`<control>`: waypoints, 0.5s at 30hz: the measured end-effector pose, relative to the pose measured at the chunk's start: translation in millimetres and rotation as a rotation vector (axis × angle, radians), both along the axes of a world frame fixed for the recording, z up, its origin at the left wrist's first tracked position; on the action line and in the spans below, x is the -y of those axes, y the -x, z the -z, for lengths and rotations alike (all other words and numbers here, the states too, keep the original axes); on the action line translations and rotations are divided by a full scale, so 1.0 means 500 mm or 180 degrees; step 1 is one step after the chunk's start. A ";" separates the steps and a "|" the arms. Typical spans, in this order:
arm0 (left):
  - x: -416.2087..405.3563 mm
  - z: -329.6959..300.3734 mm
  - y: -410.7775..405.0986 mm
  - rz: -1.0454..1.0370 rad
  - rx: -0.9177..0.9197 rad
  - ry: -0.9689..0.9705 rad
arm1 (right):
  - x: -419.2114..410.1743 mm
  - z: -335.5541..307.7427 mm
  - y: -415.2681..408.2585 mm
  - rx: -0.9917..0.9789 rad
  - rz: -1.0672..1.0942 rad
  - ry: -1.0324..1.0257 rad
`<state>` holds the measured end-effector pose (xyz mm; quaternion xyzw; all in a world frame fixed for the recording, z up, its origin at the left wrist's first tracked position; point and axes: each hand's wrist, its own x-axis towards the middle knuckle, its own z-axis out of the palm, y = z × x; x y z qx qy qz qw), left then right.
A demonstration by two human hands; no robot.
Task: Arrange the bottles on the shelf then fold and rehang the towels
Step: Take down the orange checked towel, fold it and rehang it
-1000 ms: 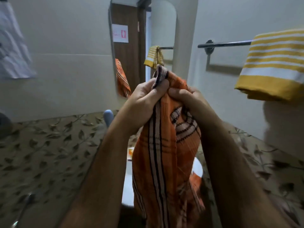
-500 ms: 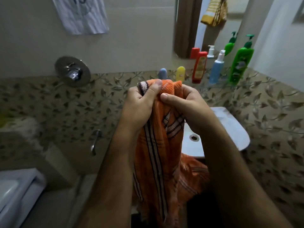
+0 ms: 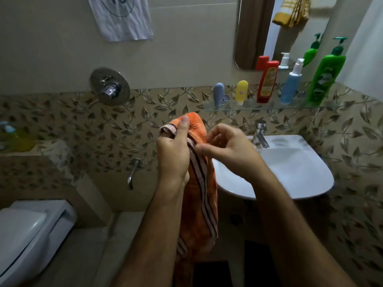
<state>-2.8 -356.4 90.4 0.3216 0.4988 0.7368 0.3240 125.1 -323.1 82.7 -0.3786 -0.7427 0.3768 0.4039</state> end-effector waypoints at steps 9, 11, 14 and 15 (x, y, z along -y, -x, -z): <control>-0.078 -0.035 -0.026 -0.0659 0.0341 -0.0547 | -0.111 -0.012 -0.053 -0.0195 -0.1694 0.1107; -0.103 -0.040 -0.039 -0.0776 0.0282 -0.0682 | -0.140 -0.019 -0.072 -0.0042 -0.1812 0.1181; -0.137 -0.035 -0.065 -0.0862 0.0185 -0.0840 | -0.184 -0.017 -0.092 -0.0167 -0.1677 0.0891; -0.147 -0.031 -0.074 -0.0923 0.0148 -0.0850 | -0.196 -0.021 -0.099 -0.0328 -0.1536 0.0705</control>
